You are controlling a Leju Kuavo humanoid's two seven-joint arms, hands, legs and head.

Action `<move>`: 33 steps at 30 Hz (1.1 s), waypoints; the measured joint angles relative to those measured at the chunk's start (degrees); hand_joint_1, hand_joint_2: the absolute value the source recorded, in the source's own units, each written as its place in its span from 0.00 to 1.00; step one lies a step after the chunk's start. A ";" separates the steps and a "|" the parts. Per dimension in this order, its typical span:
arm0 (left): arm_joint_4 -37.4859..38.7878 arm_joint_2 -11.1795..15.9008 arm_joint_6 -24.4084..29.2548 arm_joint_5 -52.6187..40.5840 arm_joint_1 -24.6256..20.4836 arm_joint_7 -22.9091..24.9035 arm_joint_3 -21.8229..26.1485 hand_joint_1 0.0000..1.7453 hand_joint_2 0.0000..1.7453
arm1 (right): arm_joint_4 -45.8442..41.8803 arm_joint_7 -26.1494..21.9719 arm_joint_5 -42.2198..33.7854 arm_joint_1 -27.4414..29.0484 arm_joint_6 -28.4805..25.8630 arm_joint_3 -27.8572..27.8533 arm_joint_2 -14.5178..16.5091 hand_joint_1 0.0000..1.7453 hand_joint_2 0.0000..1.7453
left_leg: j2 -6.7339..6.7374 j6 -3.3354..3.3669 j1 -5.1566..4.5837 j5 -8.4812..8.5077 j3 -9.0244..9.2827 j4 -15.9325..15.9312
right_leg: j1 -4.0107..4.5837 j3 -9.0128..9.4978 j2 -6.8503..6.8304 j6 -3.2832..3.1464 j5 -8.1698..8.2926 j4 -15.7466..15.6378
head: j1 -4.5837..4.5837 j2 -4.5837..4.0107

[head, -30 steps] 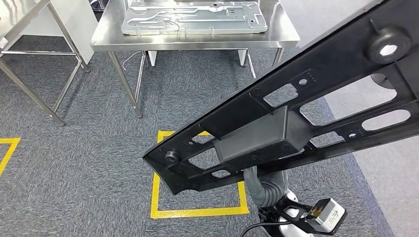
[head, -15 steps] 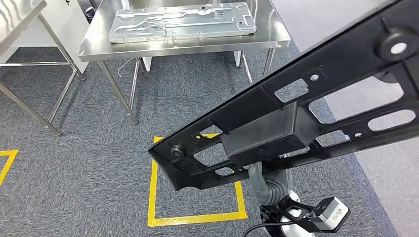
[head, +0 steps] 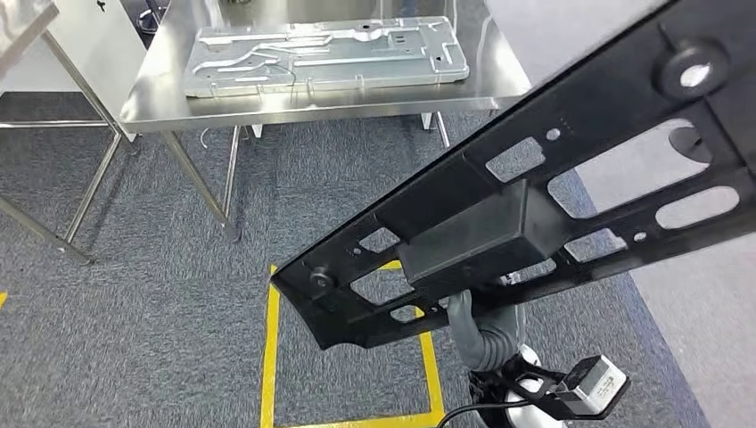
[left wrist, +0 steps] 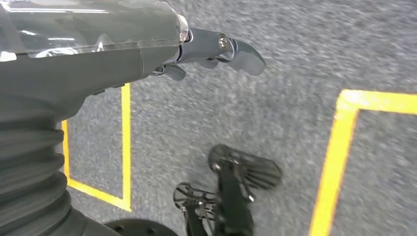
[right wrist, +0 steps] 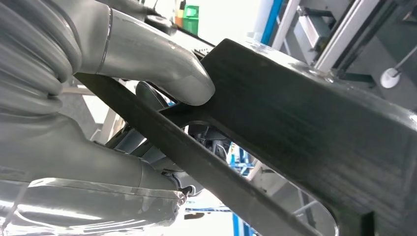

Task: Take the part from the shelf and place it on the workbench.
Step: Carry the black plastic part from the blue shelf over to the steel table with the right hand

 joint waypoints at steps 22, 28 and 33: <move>0.16 -0.11 0.02 0.50 -0.34 -0.30 -0.10 0.00 1.00 | 0.37 -0.02 1.09 1.54 -1.01 -1.02 0.18 1.00 1.00 | -0.04 -1.24 0.03 -4.71 -4.85 7.68 | 0.74 4.64 0.03 -2.82 2.32 -13.52 | -0.02 -0.01; 0.15 -0.24 0.02 0.78 -0.46 -0.45 -0.09 0.00 1.00 | 0.53 0.03 2.23 1.56 -2.77 -1.01 0.37 1.00 1.00 | -0.41 0.08 0.10 -0.10 -2.84 3.66 | 0.84 5.42 0.26 -0.91 -0.60 -11.83 | -0.03 -0.01; 0.15 -0.40 0.05 1.27 -0.44 -0.50 -0.08 0.00 1.00 | 1.14 0.55 4.68 1.97 -4.88 -1.01 0.36 1.00 1.00 | -1.14 0.14 0.31 -0.11 -2.23 3.35 | -0.31 -3.47 -0.07 0.65 -5.72 2.28 | -0.02 -0.01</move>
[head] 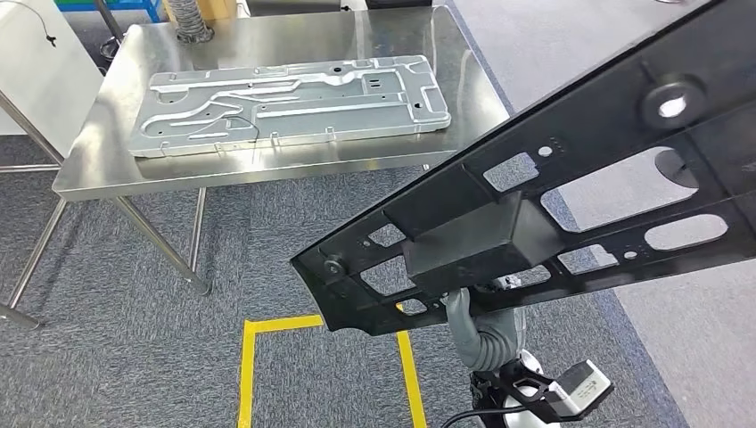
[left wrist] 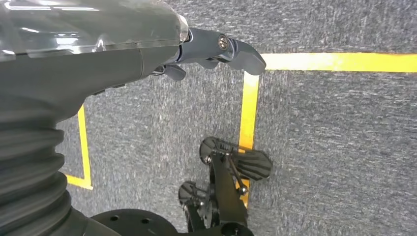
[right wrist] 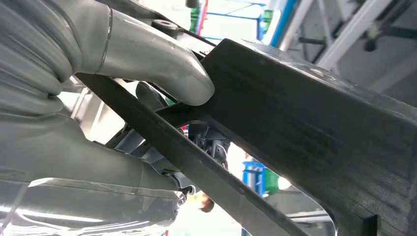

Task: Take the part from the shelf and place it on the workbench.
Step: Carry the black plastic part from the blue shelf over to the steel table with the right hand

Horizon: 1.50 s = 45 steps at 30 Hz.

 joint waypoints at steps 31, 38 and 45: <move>0.00 -0.74 0.81 1.11 0.00 -0.11 0.04 0.00 1.00 | -0.54 1.23 -0.62 0.67 3.05 -0.51 1.50 1.00 1.00 | 0.83 -0.08 0.11 -0.83 0.89 -0.47 | -0.16 -1.14 -0.23 -0.11 1.60 0.16 | 0.00 0.00; 0.02 -0.74 0.81 1.11 -0.17 -0.16 0.04 0.00 1.00 | -1.58 1.32 -0.57 1.15 3.12 -0.87 1.56 1.00 1.00 | 0.74 -1.85 -0.07 -3.95 3.49 -0.45 | 0.07 3.23 -0.22 -1.58 10.52 -15.28 | 0.00 0.01; 0.01 -0.79 0.78 1.09 -0.22 -0.41 0.02 0.00 1.00 | -3.45 1.32 0.97 2.14 3.85 -1.32 2.32 1.00 1.00 | 1.03 -3.47 0.29 -9.20 -6.23 16.65 | -0.25 7.51 -0.38 -3.19 7.64 -16.29 | -0.02 0.00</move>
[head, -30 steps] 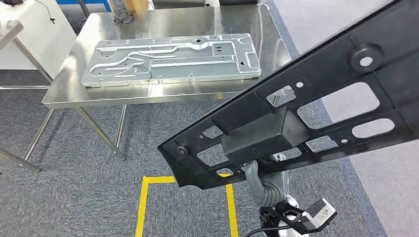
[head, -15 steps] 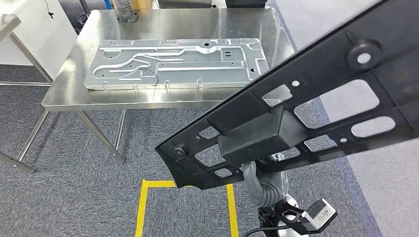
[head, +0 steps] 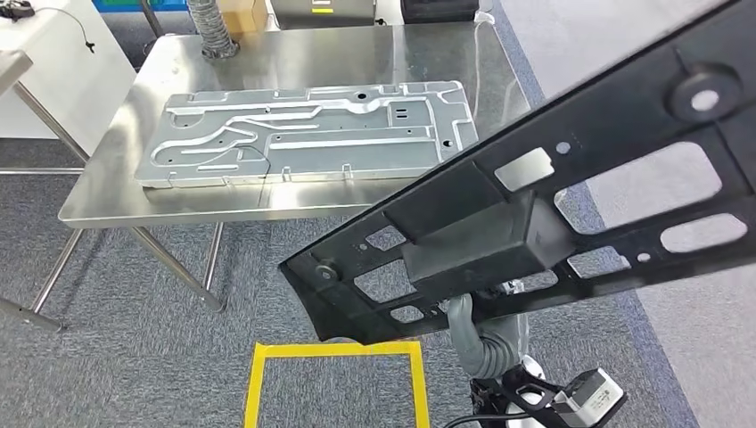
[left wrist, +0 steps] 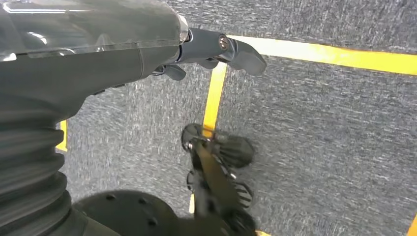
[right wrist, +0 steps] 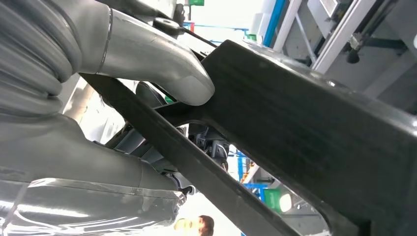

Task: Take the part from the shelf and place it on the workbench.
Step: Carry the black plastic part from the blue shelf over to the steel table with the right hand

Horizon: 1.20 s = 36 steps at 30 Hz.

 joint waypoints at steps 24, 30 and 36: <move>0.17 0.39 -0.57 1.16 0.20 -0.32 0.01 0.00 1.00 | -1.89 -1.19 2.35 0.74 -0.08 -1.10 0.54 1.00 1.00 | -0.59 1.68 -0.66 3.72 13.92 -16.94 | 0.83 -5.86 0.23 0.73 4.72 1.20 | -0.01 0.01; 0.17 0.10 -0.09 1.72 0.22 -0.72 0.02 0.00 1.00 | -2.35 -1.60 2.14 -0.09 -1.34 -2.60 0.56 1.00 1.00 | -0.17 0.38 -0.15 -0.54 3.43 -1.10 | 0.57 -1.98 0.22 -0.74 2.10 0.36 | -0.01 0.00; 0.22 0.12 0.38 2.39 0.77 -0.73 0.10 0.00 1.00 | -3.11 -1.75 4.31 -0.48 -4.65 -4.68 0.56 1.00 1.00 | -0.02 0.67 -0.12 9.41 1.87 -13.20 | 0.44 2.27 0.53 0.25 -1.59 0.59 | 0.01 0.00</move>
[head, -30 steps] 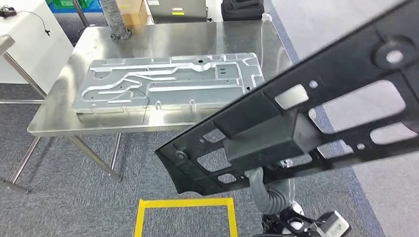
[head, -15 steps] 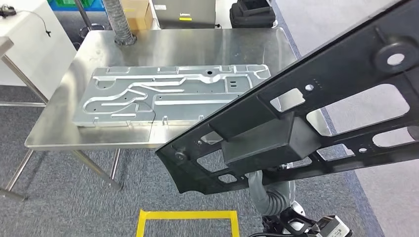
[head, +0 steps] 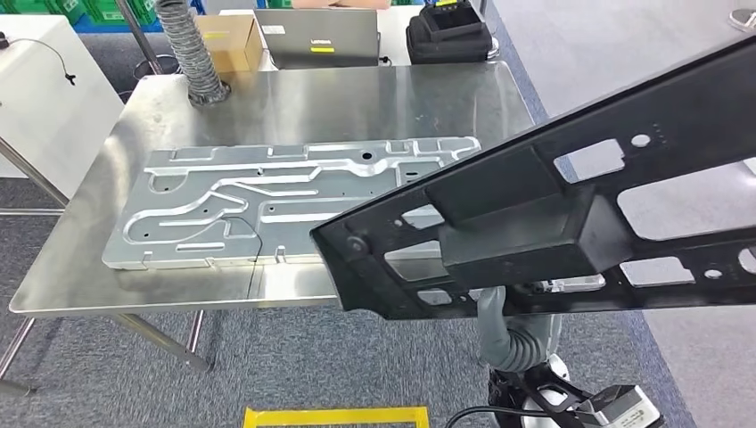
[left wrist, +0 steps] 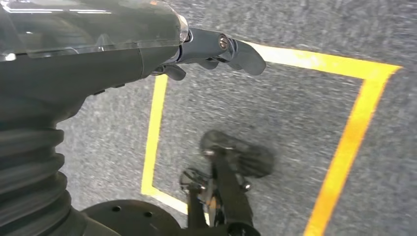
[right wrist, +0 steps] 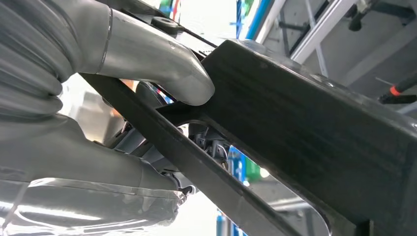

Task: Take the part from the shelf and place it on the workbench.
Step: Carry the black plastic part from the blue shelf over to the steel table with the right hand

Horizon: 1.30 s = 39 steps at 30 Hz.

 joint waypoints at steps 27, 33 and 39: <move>0.02 0.31 -1.30 1.28 -1.14 -2.12 -1.43 0.00 1.00 | 67.05 44.67 81.61 -52.95 -12.59 8.74 -6.50 1.00 1.00 | -0.07 -0.47 -0.13 -3.76 -5.91 12.14 | -0.45 -5.26 -0.40 0.18 4.47 -0.23 | -0.01 0.00; 0.02 0.45 -1.37 1.88 -1.10 -3.51 -1.51 0.00 1.00 | 79.90 39.33 81.76 -57.18 -13.41 21.72 -0.68 1.00 1.00 | -0.17 0.70 -0.45 2.64 0.86 -2.95 | -0.05 -4.76 -0.78 1.29 3.52 0.00 | -0.01 0.00; 0.02 0.48 -1.64 1.62 -1.00 -5.03 -1.81 0.00 1.00 | 84.78 37.50 81.24 -57.96 -17.67 25.82 2.27 1.00 1.00 | -0.07 2.15 -0.05 2.56 1.20 -3.53 | -0.21 -10.59 -0.74 2.55 -2.84 12.28 | -0.01 0.00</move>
